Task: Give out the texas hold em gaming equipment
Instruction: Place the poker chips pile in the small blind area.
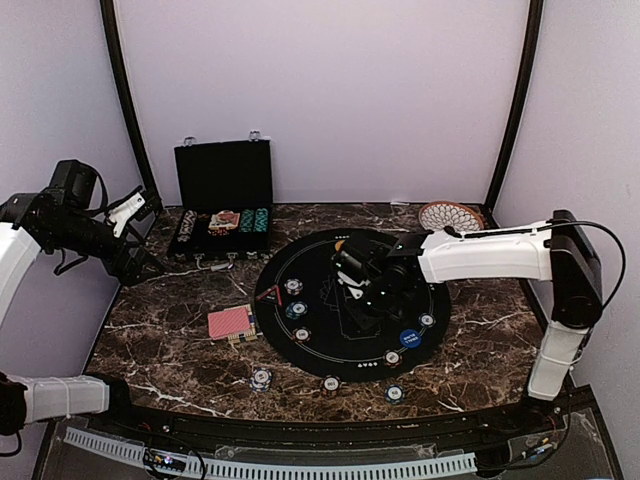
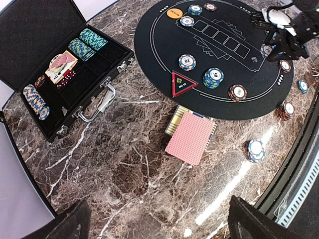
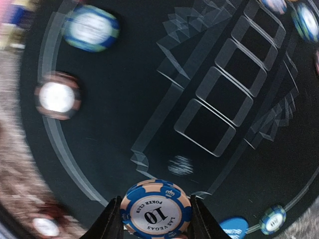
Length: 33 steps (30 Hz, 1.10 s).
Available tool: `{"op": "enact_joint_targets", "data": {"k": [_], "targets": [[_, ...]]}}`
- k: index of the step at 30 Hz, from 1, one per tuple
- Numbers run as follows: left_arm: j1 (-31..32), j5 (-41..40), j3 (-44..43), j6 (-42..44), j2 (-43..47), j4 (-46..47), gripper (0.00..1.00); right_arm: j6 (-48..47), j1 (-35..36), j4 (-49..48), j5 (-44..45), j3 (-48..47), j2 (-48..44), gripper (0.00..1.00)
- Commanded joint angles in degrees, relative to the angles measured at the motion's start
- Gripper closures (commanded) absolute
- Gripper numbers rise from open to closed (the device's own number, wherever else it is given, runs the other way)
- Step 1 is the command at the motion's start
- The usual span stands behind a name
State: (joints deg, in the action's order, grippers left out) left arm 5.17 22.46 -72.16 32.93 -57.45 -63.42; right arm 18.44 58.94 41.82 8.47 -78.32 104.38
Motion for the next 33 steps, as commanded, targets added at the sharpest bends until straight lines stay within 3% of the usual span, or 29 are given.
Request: {"op": "enact_joint_targets", "data": {"k": [1, 24, 27, 29, 30, 33], "targets": [[0.37, 1.16, 0.62, 1.02, -0.38, 1.13, 0.01, 3.59, -3.08, -3.66, 3.11, 6.21, -3.41, 0.96], [3.76, 1.58, 6.14, 3.24, -4.51, 2.66, 0.01, 4.66, -5.39, -7.66, 1.57, 14.00, -0.18, 0.95], [4.80, 1.35, 7.45, 3.51, -5.08, 3.30, 0.01, 4.69, -5.57, -7.39, 1.45, 14.27, 0.41, 0.88], [5.48, 1.12, 8.71, 3.92, -5.51, 4.17, 0.01, 4.73, -5.65, -7.17, 1.46, 14.42, 0.45, 0.71], [6.00, 1.02, 9.67, 4.04, -5.62, 4.44, 0.01, 4.69, -5.72, -6.99, 1.51, 14.34, 0.47, 0.57], [7.13, 0.56, 11.58, 4.83, -6.71, 6.09, 0.01, 4.99, -5.83, -6.42, 1.47, 13.64, 0.01, 0.40]]}}
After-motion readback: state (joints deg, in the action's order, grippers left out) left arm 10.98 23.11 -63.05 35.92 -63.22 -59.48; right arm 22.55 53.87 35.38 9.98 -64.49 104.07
